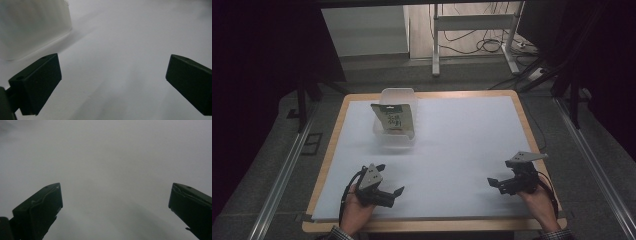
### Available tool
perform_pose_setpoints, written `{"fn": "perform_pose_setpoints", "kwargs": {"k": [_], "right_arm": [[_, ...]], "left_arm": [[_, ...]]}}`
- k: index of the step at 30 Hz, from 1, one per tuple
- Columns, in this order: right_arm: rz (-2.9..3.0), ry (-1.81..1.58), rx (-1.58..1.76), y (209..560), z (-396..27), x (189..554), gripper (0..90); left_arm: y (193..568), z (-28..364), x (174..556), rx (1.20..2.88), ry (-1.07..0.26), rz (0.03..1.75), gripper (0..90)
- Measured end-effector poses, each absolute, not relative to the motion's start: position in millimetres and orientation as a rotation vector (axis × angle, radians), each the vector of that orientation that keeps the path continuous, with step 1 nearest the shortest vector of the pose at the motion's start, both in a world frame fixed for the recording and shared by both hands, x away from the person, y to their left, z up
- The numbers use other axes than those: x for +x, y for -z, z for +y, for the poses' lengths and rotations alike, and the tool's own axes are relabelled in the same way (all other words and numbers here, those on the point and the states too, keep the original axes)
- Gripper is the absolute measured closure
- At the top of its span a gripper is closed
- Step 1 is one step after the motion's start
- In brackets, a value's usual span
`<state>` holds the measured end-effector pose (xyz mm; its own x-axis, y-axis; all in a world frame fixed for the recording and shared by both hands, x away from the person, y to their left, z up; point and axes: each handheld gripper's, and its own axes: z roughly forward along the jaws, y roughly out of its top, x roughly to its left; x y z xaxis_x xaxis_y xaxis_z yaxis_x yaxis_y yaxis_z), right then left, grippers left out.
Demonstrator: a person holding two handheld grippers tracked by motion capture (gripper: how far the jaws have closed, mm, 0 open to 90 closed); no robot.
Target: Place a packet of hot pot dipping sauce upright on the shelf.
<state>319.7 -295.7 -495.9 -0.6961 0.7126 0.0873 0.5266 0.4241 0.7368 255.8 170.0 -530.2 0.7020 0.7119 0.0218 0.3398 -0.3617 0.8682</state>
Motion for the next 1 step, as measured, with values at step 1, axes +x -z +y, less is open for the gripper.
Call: {"fn": "perform_pose_setpoints", "kwargs": {"k": [1], "right_arm": [[2.442,-1.137,1.085,496.3,-296.0,320.3,0.0]], "left_arm": [[530.3,170.0,255.8,1.969,-0.499,0.811,0.0]]}}
